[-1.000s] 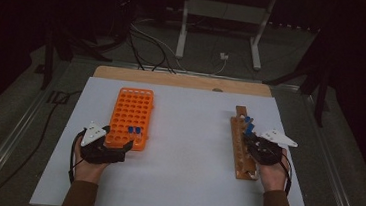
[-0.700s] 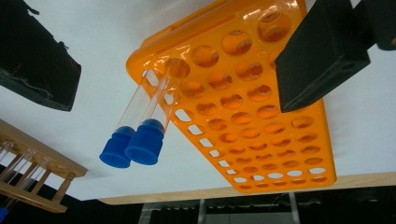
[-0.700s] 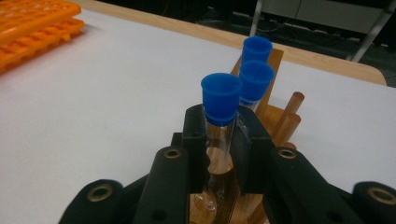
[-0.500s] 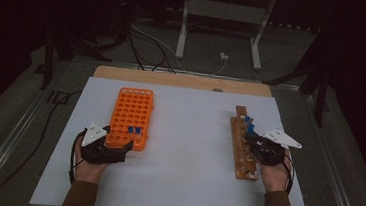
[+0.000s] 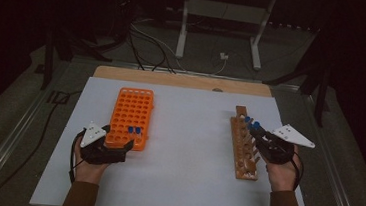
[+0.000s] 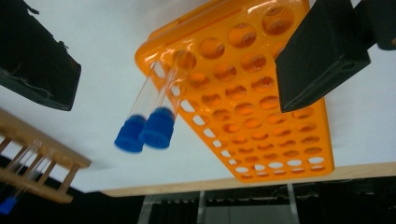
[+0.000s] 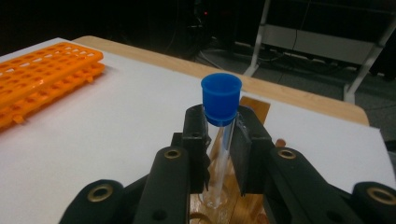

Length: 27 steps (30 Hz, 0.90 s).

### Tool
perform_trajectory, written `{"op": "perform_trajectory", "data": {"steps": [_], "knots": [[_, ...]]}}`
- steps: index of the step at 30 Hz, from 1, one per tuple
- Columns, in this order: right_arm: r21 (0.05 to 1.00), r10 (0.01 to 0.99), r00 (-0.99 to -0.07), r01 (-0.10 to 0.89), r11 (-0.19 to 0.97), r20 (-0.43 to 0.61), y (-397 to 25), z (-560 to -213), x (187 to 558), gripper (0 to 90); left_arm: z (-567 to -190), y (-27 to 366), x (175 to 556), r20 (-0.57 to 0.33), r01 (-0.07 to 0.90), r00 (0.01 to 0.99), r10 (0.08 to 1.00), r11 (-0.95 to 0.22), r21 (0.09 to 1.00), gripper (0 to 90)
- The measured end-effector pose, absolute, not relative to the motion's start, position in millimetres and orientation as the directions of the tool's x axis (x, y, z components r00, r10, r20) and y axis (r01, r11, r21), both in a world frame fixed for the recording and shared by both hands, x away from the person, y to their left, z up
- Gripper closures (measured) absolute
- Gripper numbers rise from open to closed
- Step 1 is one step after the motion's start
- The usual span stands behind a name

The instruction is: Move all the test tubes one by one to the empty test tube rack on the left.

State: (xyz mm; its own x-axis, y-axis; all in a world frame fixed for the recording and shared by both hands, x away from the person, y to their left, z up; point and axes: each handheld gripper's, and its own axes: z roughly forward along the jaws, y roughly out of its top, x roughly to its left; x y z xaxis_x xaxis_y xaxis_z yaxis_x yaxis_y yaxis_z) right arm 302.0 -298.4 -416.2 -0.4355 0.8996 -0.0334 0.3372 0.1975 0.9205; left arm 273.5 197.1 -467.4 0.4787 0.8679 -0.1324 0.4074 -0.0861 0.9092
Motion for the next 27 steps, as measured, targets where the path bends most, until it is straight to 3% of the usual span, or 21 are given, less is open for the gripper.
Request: {"op": "perform_trajectory", "data": {"steps": [15, 27], "knots": [[0.93, 0.874, -0.484, 0.304, 0.208, -0.037, -283.8, -403.2, 295.2, 77.3, -456.1, 185.7, 268.6, -0.118, 0.377, 0.495, 0.861, -0.091, 0.922, 1.4], [0.926, 0.822, -0.569, 0.308, 0.221, -0.007, -245.2, -407.1, 295.0, 77.3, -451.3, 176.5, 264.7, -0.102, 0.356, 0.513, 0.852, -0.103, 0.929, 1.5]]}}
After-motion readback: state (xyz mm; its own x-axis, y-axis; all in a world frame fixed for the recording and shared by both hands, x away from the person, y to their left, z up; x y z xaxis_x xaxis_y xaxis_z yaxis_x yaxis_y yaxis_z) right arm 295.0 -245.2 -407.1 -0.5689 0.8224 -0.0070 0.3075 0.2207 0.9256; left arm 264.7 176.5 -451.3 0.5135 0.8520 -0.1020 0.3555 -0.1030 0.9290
